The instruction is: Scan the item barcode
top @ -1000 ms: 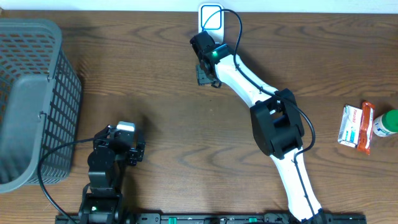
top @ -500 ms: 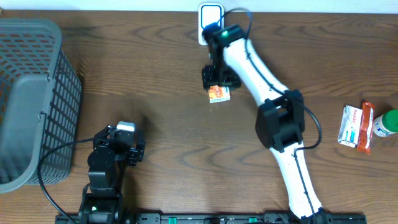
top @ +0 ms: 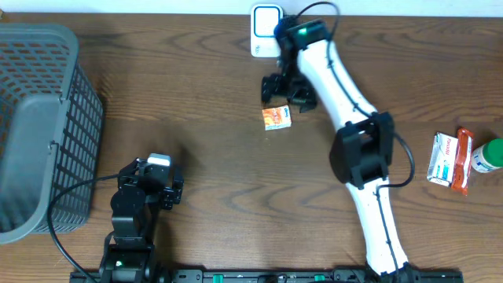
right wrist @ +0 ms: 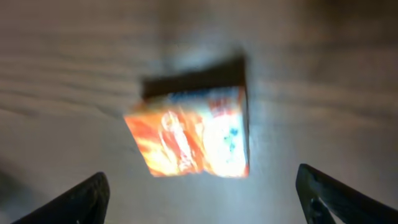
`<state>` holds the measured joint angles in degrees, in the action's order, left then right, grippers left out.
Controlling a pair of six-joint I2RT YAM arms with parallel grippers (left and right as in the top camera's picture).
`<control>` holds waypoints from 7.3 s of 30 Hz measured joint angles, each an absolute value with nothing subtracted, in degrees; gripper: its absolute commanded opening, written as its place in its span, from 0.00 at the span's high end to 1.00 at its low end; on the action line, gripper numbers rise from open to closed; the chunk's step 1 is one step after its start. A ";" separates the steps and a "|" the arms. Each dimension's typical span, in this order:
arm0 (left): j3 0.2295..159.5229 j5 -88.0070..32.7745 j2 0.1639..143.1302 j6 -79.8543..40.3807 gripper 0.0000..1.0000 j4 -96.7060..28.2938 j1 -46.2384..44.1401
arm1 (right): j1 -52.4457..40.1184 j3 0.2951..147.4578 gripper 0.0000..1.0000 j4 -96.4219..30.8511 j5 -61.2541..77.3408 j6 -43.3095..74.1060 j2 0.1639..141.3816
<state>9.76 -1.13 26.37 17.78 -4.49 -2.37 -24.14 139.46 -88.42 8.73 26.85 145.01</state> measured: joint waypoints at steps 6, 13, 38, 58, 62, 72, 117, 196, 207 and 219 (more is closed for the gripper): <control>9.76 -1.13 26.37 17.78 0.13 -4.49 -2.37 | -30.26 139.37 0.01 -90.15 0.30 28.53 145.01; 9.76 -1.13 26.35 17.78 0.13 -4.49 -2.37 | -31.79 136.09 0.04 -86.11 -8.45 31.11 145.01; 9.76 -1.10 26.37 17.78 0.13 -4.47 -2.37 | -36.62 95.50 0.04 -44.62 -24.03 33.89 130.54; 9.76 -1.13 26.37 17.78 0.13 -4.49 -2.37 | -37.04 74.98 0.01 -12.95 -24.40 36.53 124.77; 9.76 -1.13 26.37 17.78 0.13 -4.49 -2.37 | -37.82 69.71 0.01 -3.99 -27.22 36.05 124.03; 9.76 -1.13 26.37 17.78 0.13 -4.49 -2.37 | -38.96 63.57 0.09 7.51 -31.11 34.04 123.70; 9.76 -1.13 26.37 17.78 0.13 -4.49 -2.37 | -35.16 94.80 0.45 -72.27 6.61 19.20 129.56; 9.76 -1.13 26.37 17.78 0.13 -4.49 -2.37 | -44.64 72.42 0.01 -52.88 -7.46 31.11 105.10; 9.76 -1.13 26.37 17.78 0.13 -4.49 -2.37 | -44.64 74.26 0.01 -60.47 -1.65 36.95 104.90; 9.76 -1.13 26.37 17.78 0.13 -4.49 -2.37 | -44.60 78.26 0.01 -63.53 -0.91 62.11 100.84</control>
